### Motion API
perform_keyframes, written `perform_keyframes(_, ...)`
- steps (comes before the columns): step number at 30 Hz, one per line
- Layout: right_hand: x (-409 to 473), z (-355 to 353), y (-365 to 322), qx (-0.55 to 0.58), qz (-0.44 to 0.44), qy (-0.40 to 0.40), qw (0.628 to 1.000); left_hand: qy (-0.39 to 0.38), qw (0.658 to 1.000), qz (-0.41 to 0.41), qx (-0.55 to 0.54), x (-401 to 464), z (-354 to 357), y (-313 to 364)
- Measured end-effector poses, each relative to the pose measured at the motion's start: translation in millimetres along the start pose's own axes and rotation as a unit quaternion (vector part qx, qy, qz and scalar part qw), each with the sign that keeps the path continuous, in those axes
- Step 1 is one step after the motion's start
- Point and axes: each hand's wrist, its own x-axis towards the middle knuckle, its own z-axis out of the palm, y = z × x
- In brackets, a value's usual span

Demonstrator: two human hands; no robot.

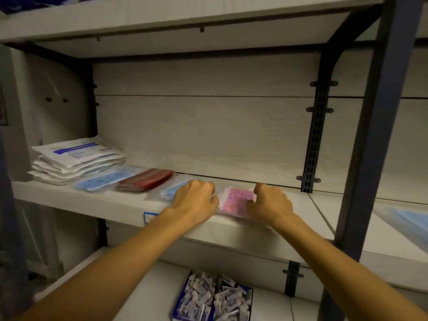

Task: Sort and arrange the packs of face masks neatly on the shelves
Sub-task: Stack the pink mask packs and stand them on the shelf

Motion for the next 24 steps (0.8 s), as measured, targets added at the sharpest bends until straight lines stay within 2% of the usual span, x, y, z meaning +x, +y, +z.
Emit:
perform_keyframes(5,7,22,2,-0.037,0.043,-0.040,0.998,-0.046,0.999,0.029,0.001,17,27,-6)
perform_keyframes(11,24,17,-16,0.126,0.156,-0.032,0.979,-0.019,0.998,0.048,-0.045,24,43,-14)
perform_keyframes(13,31,13,-22,0.224,0.198,-0.021,0.954,-0.003,0.997,0.043,-0.068,22,45,-16)
perform_keyframes(17,41,13,-32,0.399,0.282,-0.014,0.872,-0.003,0.992,0.039,-0.123,25,46,-22)
perform_keyframes(21,36,19,-33,0.491,0.310,0.003,0.814,-0.006,0.987,0.040,-0.154,26,47,-27)
perform_keyframes(24,32,15,-34,0.546,0.307,-0.053,0.778,-0.002,0.985,0.043,-0.165,25,50,-30)
